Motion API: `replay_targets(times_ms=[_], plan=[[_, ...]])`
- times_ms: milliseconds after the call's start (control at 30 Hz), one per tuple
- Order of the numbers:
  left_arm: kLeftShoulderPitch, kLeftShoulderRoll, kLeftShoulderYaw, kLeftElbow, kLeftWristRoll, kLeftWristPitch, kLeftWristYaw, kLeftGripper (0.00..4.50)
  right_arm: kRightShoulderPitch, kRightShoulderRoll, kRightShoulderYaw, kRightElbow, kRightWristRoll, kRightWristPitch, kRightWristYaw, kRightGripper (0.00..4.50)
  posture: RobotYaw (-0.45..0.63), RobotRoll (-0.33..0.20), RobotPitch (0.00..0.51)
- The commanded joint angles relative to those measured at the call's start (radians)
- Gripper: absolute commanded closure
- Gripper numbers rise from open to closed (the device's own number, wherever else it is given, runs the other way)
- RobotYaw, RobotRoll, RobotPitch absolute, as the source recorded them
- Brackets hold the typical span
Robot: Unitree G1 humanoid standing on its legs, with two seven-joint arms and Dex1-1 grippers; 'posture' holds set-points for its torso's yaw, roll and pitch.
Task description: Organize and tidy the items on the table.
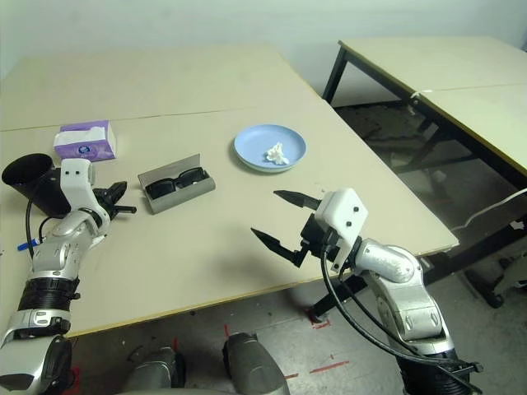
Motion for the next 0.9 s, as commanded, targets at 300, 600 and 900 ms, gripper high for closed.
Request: replay_targets(times_ms=[300, 600, 900], plan=[[-0.098, -0.033, -0.053, 0.209, 0.032, -0.107, -0.031, 4.49, 0.031, -0.014, -0.011, -0.037, -0.011, 0.003, -0.015, 0.0, -0.31, 0.0, 0.067], [-0.014, -0.046, -0.146, 0.09, 0.049, -0.047, -0.129, 4.49, 0.038, -0.015, -0.01, -0.039, -0.011, -0.001, -0.021, 0.0, -0.3, 0.0, 0.069], [0.126, -0.005, -0.271, -0.146, 0.103, 0.013, -0.221, 4.49, 0.031, -0.007, 0.012, -0.026, -0.014, -0.008, -0.012, 0.0, -0.29, 0.0, 0.07]])
